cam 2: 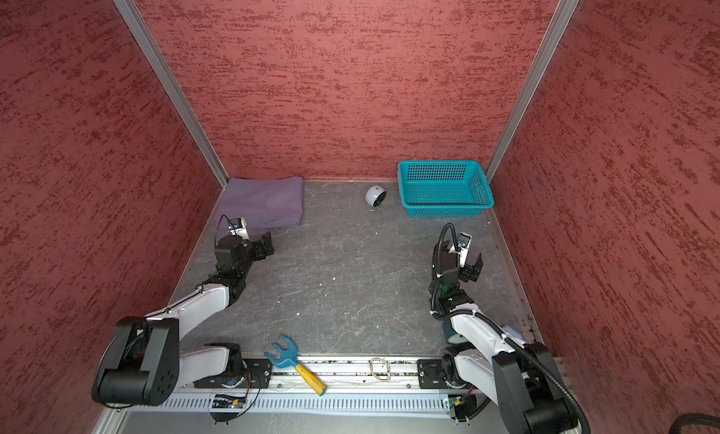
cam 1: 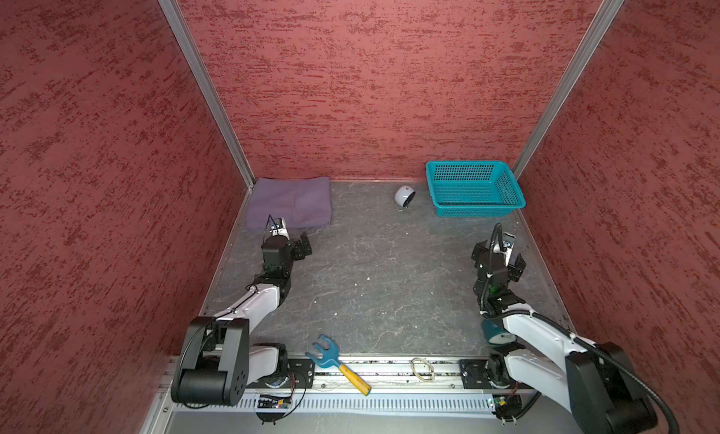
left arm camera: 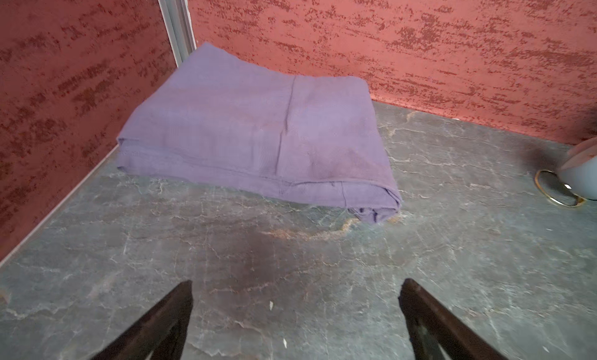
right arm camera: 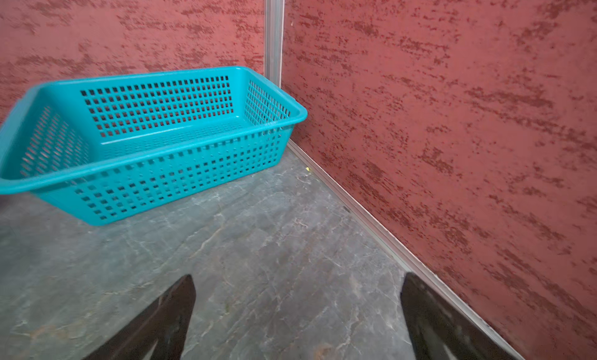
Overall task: Fold and stack the trousers
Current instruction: Reset both arms
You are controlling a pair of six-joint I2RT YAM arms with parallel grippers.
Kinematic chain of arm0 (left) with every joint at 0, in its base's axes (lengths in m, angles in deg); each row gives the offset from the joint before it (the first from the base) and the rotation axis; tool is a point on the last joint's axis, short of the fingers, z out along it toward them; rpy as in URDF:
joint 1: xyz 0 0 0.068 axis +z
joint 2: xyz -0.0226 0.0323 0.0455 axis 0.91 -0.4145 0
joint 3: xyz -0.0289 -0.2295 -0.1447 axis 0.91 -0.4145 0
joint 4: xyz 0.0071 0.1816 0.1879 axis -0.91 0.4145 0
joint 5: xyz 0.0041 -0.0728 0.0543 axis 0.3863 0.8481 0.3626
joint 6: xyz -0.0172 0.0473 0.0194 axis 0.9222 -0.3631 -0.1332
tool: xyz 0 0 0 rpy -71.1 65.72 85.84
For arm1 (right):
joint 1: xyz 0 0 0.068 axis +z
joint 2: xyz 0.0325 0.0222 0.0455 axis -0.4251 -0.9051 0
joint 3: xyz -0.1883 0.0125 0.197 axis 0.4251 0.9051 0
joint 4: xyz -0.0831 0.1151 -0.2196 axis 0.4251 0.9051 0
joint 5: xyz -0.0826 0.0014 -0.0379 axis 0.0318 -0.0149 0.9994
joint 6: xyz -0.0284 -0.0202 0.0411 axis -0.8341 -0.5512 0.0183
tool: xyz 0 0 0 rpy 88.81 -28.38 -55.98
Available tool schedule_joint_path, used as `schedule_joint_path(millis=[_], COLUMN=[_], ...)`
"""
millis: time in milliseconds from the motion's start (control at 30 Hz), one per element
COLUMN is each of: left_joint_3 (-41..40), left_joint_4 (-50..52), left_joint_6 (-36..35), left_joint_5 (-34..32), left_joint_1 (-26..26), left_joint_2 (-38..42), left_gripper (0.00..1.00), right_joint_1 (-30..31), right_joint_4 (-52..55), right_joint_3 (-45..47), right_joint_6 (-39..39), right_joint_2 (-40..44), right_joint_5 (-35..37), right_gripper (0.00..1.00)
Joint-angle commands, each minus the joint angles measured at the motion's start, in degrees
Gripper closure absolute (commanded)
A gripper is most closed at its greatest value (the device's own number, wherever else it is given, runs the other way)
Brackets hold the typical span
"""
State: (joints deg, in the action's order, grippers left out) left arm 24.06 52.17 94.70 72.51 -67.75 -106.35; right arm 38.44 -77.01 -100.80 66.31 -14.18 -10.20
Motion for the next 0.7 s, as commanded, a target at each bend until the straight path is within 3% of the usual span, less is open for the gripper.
schedule_joint_path(millis=[0, 67, 133, 233, 267, 333, 433, 500, 567, 600, 667], left_joint_3=[-0.1, 0.8, 0.5, -1.4, -0.5, -1.2, -5.8, -7.1, -7.0, -6.4, -5.4], left_joint_4=[-7.4, -6.7, -9.8, -18.7, -15.0, -18.4, -31.3, -33.0, -32.5, -31.6, -29.7], left_joint_6=[-2.8, -1.3, -1.1, -1.3, -1.6, -3.5, -5.0, -3.2, -3.5, -3.6, -4.2], left_joint_5=[-3.8, -2.5, 2.8, 6.8, 6.0, 7.5, 10.0, 11.1, 13.5, 14.2, 15.9], left_joint_1=[1.5, 3.0, 5.1, 7.3, 6.3, 5.5, 4.9, 6.5, 7.0, 7.1, 7.2], left_joint_2=[-3.6, -5.3, -6.3, -9.9, -9.1, -10.7, -14.9, -14.6, -14.3, -14.5, -14.5], left_gripper=[0.01, 0.01, 0.01, 0.01, 0.01, 0.01, 0.01, 0.01, 0.01, 0.01, 0.01], right_joint_1=[-2.0, -3.1, -4.1, -5.9, -6.3, -6.8, -8.2, -9.2, -10.4, -10.7, -12.5], right_joint_4=[-7.4, -6.1, -7.5, -8.8, -9.2, -12.0, -19.0, -20.4, -31.0, -26.7, -31.7], right_joint_3=[2.0, 0.5, -0.7, -3.8, -5.0, -6.1, -6.5, -7.2, -4.0, -4.6, -2.1], right_joint_6=[0.7, 1.5, 1.9, 1.7, 1.5, 1.0, 1.5, 0.6, -1.3, 0.3, -1.0], right_joint_2=[-2.2, -3.9, -6.3, -11.0, -12.9, -15.6, -18.8, -20.2, -23.5, -21.9, -21.9], right_joint_5=[1.2, -0.7, -1.4, -4.0, -4.9, -5.7, -7.9, -10.3, -12.7, -14.6, -21.7], right_gripper=[0.01, 0.01, 0.01, 0.01, 0.01, 0.01, 0.01, 0.01, 0.01, 0.01, 0.01])
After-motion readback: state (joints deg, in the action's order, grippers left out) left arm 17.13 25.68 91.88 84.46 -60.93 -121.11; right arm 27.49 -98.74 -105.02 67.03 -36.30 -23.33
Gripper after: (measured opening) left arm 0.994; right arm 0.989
